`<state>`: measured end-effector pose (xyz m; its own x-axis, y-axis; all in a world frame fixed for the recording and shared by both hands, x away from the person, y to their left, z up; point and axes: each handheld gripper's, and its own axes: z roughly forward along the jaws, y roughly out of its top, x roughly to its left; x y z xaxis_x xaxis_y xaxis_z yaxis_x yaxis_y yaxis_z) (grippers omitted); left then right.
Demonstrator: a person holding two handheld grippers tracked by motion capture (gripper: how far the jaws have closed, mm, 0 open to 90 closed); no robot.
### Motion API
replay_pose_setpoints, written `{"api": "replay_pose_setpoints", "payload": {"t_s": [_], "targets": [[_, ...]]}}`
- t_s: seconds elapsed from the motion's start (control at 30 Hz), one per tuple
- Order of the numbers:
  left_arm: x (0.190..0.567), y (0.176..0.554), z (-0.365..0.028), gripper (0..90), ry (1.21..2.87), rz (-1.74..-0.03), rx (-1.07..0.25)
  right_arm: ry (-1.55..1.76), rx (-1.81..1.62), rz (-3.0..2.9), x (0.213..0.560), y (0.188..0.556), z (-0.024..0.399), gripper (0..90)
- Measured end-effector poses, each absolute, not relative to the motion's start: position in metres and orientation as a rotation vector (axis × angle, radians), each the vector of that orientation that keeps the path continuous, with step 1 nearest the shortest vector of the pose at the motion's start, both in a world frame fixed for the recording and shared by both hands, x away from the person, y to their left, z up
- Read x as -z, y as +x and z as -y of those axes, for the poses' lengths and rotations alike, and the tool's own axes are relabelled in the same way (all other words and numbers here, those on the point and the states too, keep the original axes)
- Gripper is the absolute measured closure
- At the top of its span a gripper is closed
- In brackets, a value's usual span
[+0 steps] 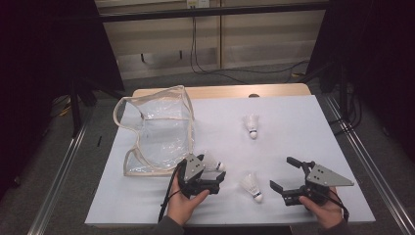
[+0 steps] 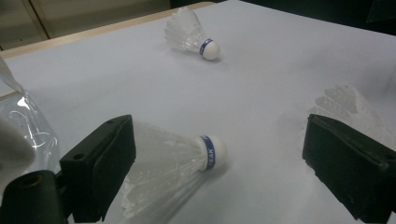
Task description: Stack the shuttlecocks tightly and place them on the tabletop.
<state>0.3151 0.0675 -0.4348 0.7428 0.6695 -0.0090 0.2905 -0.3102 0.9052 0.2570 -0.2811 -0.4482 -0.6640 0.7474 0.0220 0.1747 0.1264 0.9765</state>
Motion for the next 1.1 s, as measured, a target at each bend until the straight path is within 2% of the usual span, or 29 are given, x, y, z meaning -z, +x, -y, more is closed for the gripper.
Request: {"api": "replay_pose_setpoints", "payload": {"t_s": [0.47,0.93,1.03,1.07,1.1], "targets": [[0.4363,0.3182,-0.0641,12.4,1.925,-0.765,-0.528,0.887,-1.562,-1.934,0.4479,0.2564,0.2808,1.5],[0.4384,0.3185,-0.0615,12.7,1.927,-0.798,-0.467,0.888,-1.563,-1.932,0.448,0.2563,0.2813,1.6],[0.4382,0.3179,-0.0613,14.1,1.923,-0.81,-0.454,0.887,-1.564,-1.931,0.4481,0.2562,0.2814,1.5],[0.4383,0.3176,-0.0611,18.1,1.923,-0.816,-0.453,0.891,-1.564,-1.93,0.448,0.2562,0.2814,1.6],[0.4381,0.3171,-0.0615,18.1,1.934,-0.832,-0.455,0.891,-1.564,-1.93,0.448,0.2562,0.2814,1.6]]}}
